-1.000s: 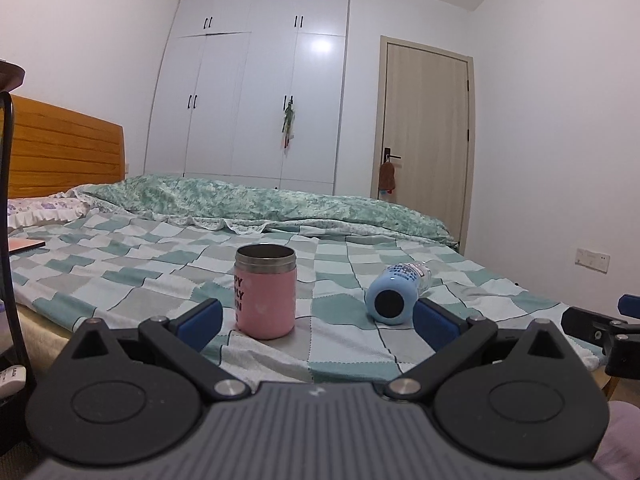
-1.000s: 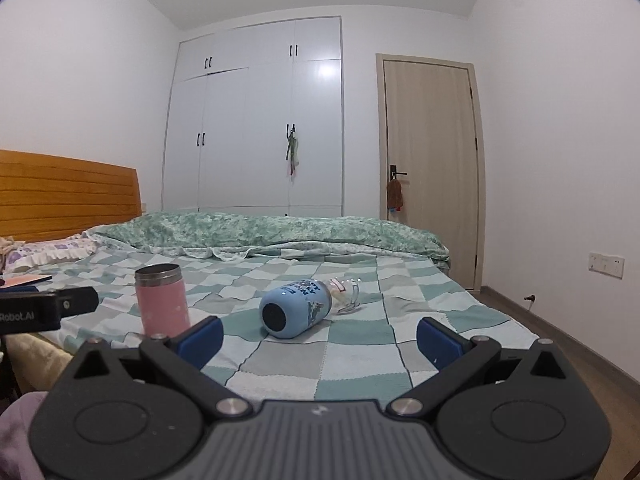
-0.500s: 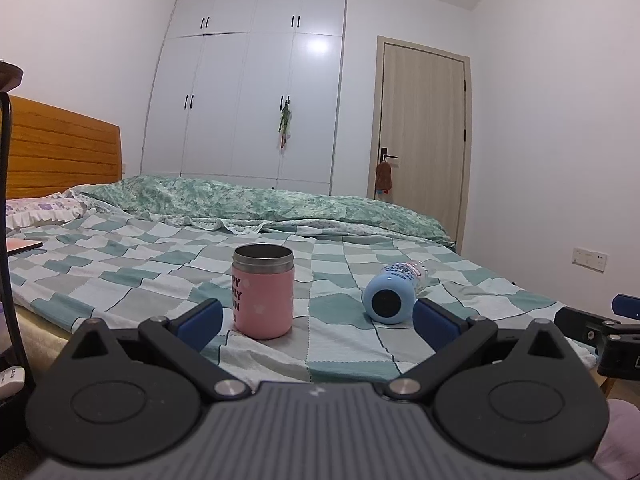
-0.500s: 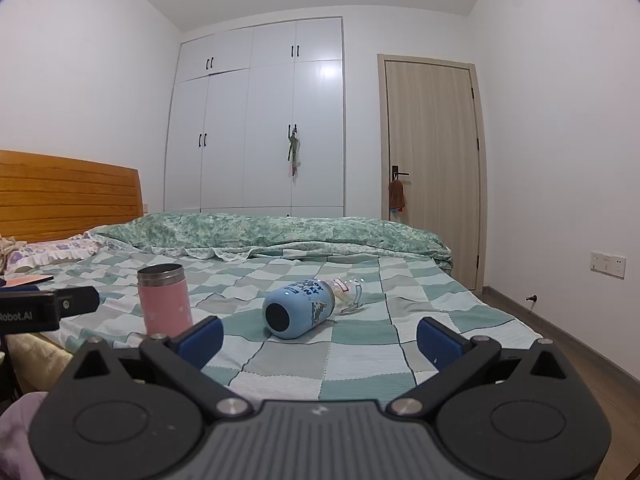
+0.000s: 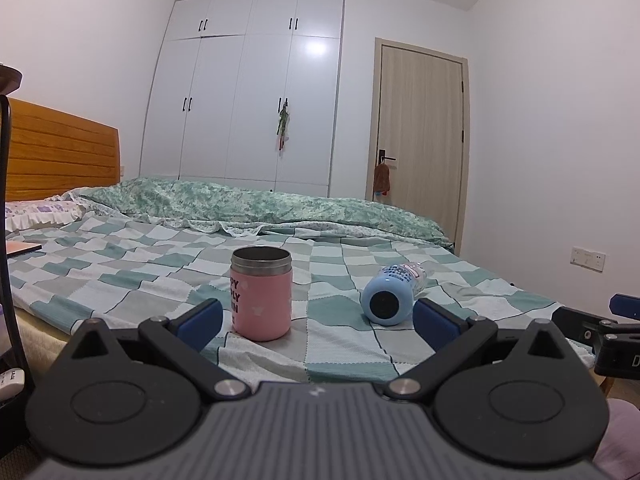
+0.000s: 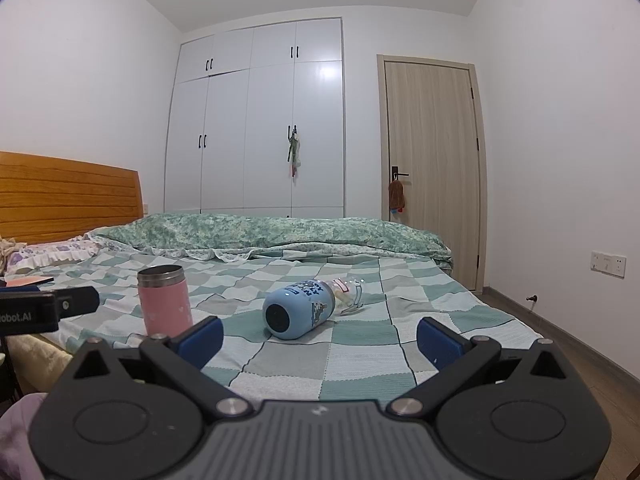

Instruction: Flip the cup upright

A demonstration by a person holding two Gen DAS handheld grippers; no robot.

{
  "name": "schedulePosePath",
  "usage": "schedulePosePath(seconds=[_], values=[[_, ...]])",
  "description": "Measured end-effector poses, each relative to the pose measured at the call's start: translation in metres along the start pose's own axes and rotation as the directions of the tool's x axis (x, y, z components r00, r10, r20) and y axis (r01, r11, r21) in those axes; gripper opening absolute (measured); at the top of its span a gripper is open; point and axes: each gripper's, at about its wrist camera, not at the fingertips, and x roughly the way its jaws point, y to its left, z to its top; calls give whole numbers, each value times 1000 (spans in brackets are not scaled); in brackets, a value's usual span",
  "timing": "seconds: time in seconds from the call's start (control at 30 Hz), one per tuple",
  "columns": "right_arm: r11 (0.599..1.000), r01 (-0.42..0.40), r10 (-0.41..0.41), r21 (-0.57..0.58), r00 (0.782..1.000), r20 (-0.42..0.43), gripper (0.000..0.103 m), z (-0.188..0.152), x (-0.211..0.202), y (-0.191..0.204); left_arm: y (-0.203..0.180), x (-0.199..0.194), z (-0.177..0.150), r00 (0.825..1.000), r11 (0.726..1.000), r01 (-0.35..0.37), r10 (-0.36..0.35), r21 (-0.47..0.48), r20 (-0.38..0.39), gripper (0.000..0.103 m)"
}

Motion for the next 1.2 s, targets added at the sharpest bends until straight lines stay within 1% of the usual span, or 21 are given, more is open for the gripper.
schedulePosePath(seconds=[0.97,1.2], values=[[1000,-1,1,1,1000,0,103,0,-1,0,3,-2,-1,1000,1000,3,-3,10,0,103],[1000,0,0,0,1000,-1,103,-1,-1,0,4,-4,-1,1000,1000,13,-13,13,9,103]])
